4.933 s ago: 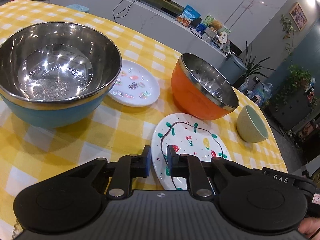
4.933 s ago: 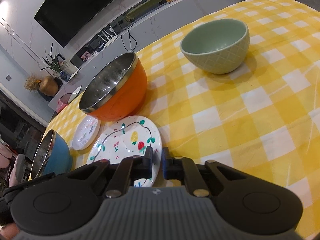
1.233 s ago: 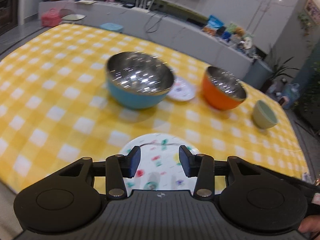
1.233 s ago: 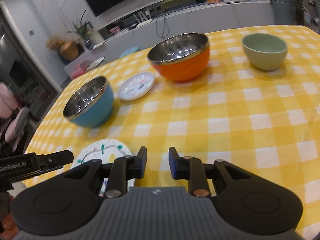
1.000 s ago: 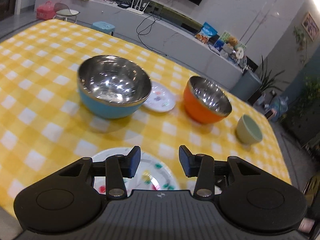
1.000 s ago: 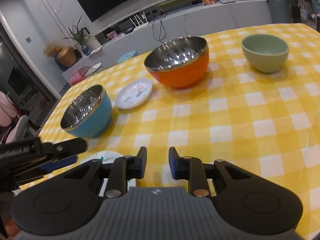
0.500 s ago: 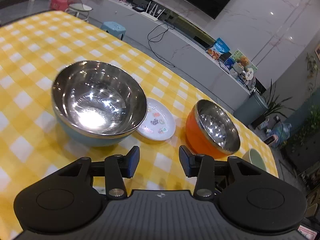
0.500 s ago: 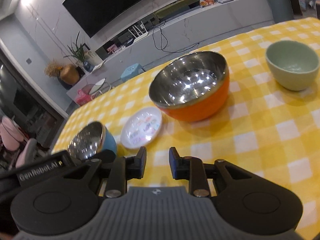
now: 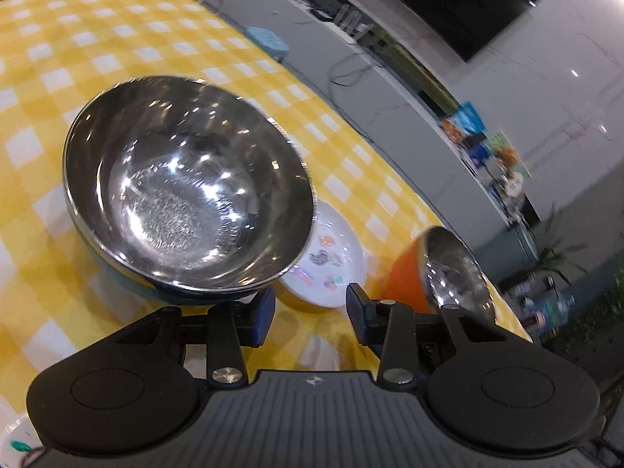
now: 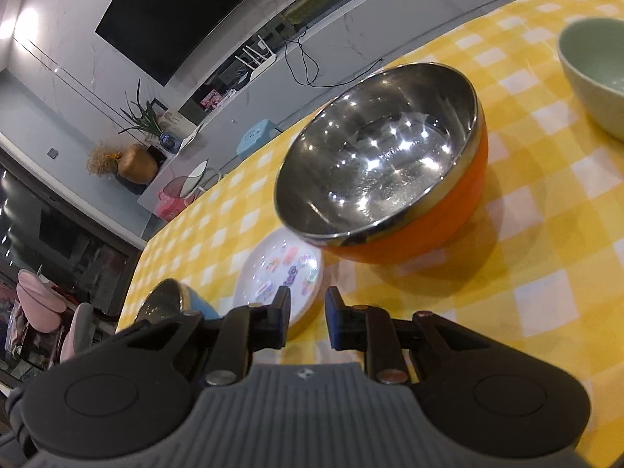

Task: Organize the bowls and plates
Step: 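Move both grippers to the small white sticker plate, then close both grippers on the sticker plate rim and lift it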

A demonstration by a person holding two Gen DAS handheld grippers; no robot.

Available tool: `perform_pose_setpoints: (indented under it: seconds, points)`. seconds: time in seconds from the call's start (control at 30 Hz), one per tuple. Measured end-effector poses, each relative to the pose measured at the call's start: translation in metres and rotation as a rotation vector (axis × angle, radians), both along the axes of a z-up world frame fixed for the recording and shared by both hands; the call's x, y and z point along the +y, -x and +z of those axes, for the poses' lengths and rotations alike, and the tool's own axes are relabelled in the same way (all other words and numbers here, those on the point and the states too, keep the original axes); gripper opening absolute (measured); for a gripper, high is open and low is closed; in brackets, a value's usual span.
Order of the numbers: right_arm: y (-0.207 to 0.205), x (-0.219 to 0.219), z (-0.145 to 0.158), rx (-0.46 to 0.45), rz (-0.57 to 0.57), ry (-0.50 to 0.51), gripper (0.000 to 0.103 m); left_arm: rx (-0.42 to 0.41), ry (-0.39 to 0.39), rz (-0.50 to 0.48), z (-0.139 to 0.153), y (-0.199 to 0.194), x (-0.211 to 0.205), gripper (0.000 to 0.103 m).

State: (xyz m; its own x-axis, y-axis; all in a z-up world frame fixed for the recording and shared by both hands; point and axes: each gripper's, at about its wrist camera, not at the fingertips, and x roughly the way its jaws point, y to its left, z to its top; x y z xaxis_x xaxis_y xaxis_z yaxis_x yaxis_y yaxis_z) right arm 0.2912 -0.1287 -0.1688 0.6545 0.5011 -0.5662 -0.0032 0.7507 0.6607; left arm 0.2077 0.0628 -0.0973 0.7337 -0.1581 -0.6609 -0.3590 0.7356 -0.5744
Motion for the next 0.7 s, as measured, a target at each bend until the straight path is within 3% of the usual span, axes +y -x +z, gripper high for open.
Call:
perform_pose_setpoints:
  seconds: [0.23, 0.43, 0.7]
  points:
    - [-0.013, 0.000, -0.009, 0.015, -0.013, -0.018, 0.015, 0.050, 0.069, 0.124, -0.013, -0.012, 0.005, 0.033]
    - [-0.022, 0.004, -0.015, 0.024, 0.034, -0.035, 0.014, 0.058, 0.058, 0.117, -0.016, -0.019, 0.002, 0.029]
    - [-0.027, 0.006, -0.021, 0.025, 0.048, -0.046, 0.007, 0.058, 0.037, 0.113, -0.019, -0.023, -0.001, 0.014]
